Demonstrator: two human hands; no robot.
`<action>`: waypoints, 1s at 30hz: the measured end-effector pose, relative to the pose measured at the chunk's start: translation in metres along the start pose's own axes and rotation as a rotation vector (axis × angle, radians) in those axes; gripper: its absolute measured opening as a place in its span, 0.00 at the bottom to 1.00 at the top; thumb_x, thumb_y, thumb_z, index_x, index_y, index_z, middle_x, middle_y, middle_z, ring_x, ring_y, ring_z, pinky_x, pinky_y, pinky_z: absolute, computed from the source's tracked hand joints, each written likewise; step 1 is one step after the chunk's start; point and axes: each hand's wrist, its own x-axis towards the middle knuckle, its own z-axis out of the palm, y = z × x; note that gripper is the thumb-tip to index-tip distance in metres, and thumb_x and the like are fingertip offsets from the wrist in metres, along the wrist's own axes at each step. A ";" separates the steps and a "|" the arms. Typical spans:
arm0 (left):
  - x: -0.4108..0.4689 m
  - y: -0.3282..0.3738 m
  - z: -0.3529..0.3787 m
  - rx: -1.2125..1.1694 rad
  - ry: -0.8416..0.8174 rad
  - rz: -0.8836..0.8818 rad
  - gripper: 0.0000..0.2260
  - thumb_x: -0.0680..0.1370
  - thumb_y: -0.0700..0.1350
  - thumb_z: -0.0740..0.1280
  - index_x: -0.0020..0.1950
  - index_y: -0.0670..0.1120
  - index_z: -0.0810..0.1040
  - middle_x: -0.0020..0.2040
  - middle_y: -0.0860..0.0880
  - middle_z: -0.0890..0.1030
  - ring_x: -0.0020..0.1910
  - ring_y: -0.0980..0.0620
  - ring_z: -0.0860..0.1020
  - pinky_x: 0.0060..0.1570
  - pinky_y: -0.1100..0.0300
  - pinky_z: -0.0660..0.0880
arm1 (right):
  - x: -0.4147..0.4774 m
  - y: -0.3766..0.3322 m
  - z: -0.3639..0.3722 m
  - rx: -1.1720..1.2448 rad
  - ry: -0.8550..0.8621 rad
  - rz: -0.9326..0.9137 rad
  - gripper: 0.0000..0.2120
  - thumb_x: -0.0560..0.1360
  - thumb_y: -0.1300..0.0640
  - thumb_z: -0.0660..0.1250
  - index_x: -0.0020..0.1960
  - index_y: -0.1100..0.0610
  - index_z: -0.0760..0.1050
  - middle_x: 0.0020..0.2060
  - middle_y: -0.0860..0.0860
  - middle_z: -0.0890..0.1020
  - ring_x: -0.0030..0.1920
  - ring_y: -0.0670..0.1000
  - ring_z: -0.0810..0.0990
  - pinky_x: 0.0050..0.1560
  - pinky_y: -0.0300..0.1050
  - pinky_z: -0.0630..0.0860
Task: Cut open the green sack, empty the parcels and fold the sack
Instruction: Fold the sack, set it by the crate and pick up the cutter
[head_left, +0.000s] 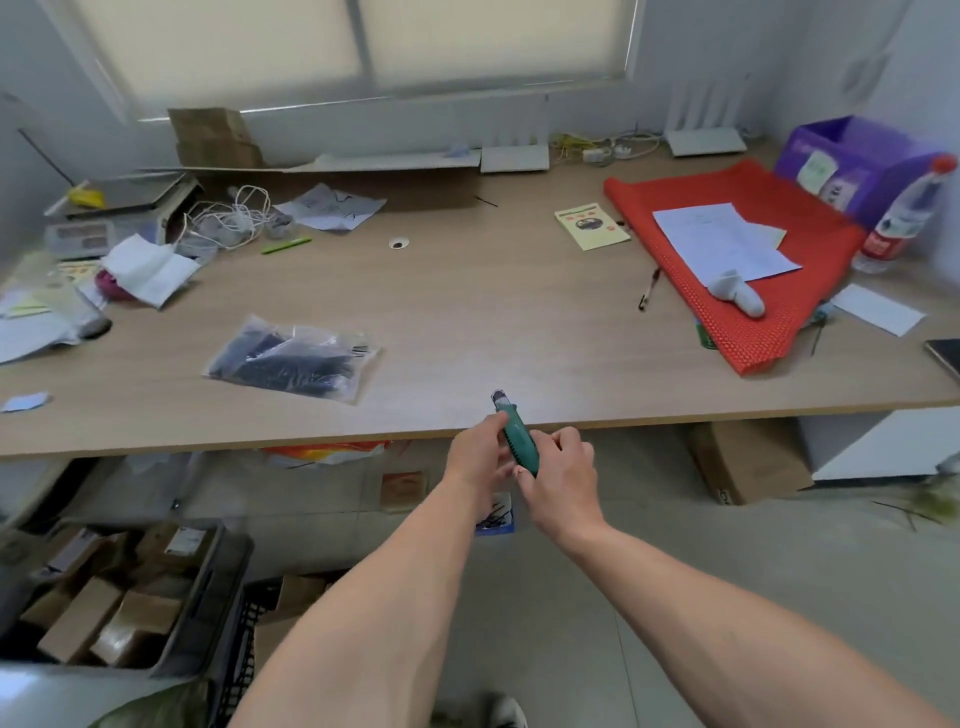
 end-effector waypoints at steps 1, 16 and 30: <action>0.009 0.006 0.001 0.001 0.008 0.003 0.08 0.78 0.47 0.66 0.48 0.44 0.81 0.40 0.48 0.81 0.38 0.52 0.79 0.42 0.56 0.75 | 0.010 -0.002 0.000 0.011 -0.009 -0.001 0.20 0.76 0.52 0.66 0.67 0.54 0.71 0.58 0.53 0.71 0.57 0.57 0.67 0.55 0.51 0.72; 0.140 0.077 0.043 -0.020 0.130 -0.018 0.18 0.80 0.55 0.63 0.58 0.42 0.80 0.54 0.46 0.81 0.47 0.48 0.79 0.43 0.57 0.77 | 0.197 0.008 -0.010 0.113 -0.418 -0.084 0.17 0.82 0.50 0.55 0.56 0.57 0.79 0.48 0.54 0.69 0.52 0.56 0.73 0.48 0.44 0.66; 0.262 0.104 0.028 0.285 0.183 -0.113 0.29 0.60 0.67 0.61 0.48 0.48 0.82 0.51 0.44 0.84 0.54 0.41 0.82 0.61 0.43 0.75 | 0.292 -0.008 0.045 0.104 -0.589 0.083 0.15 0.81 0.49 0.57 0.45 0.56 0.76 0.49 0.57 0.72 0.54 0.60 0.77 0.45 0.44 0.67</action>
